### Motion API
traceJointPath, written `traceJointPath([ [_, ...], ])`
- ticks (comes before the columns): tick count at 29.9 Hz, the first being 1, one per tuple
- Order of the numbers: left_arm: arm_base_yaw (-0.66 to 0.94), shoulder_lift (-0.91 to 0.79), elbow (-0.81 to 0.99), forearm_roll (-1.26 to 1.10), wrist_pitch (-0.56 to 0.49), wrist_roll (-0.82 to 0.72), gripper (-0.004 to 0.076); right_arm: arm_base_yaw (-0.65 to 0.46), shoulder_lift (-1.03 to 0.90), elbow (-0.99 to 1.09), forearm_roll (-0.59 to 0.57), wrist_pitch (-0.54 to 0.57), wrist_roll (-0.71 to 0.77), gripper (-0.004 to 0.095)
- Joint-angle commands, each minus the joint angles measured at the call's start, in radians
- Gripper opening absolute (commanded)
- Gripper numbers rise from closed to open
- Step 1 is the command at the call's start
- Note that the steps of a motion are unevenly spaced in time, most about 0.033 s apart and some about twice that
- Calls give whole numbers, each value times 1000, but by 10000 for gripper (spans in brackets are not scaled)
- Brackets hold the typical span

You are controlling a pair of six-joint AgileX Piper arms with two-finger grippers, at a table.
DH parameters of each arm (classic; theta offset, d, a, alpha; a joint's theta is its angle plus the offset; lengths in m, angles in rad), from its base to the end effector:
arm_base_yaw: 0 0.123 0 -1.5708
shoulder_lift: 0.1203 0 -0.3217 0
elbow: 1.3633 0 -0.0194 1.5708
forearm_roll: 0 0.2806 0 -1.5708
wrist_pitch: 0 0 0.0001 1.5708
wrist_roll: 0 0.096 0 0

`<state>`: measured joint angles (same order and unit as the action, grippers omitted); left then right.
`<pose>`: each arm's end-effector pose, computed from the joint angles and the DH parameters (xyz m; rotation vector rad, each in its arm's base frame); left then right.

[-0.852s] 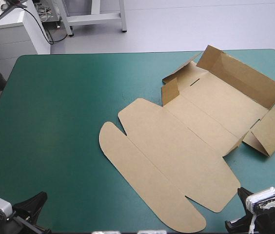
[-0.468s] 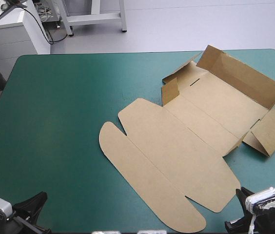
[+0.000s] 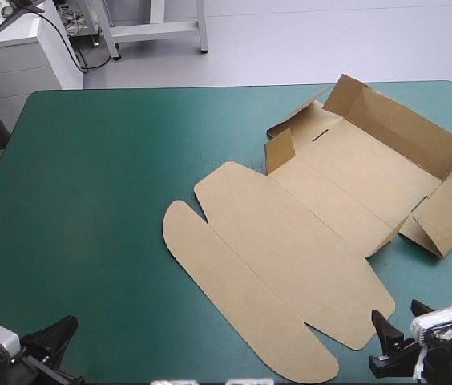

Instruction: Fold the box

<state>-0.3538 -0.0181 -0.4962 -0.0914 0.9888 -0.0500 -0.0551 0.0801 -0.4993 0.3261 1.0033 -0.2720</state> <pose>-0.0128 -0.0031 0.2945 0.2997 1.9507 -0.3725 0.0044 0.0257 0.2980 -0.2078 2.0183 0.1864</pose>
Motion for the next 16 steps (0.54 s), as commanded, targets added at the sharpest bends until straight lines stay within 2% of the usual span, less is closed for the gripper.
traceJointPath([
  [1,-6,0,-23,-10,-73,-4,-8,-2,25,-29,20,-119,115,629],
  [6,-6,0,-23,-10,-73,9,-8,-2,127,-100,-48,-114,189,628],
  [16,-6,0,-23,-10,-73,9,-8,-2,484,-274,-154,-97,329,621],
])
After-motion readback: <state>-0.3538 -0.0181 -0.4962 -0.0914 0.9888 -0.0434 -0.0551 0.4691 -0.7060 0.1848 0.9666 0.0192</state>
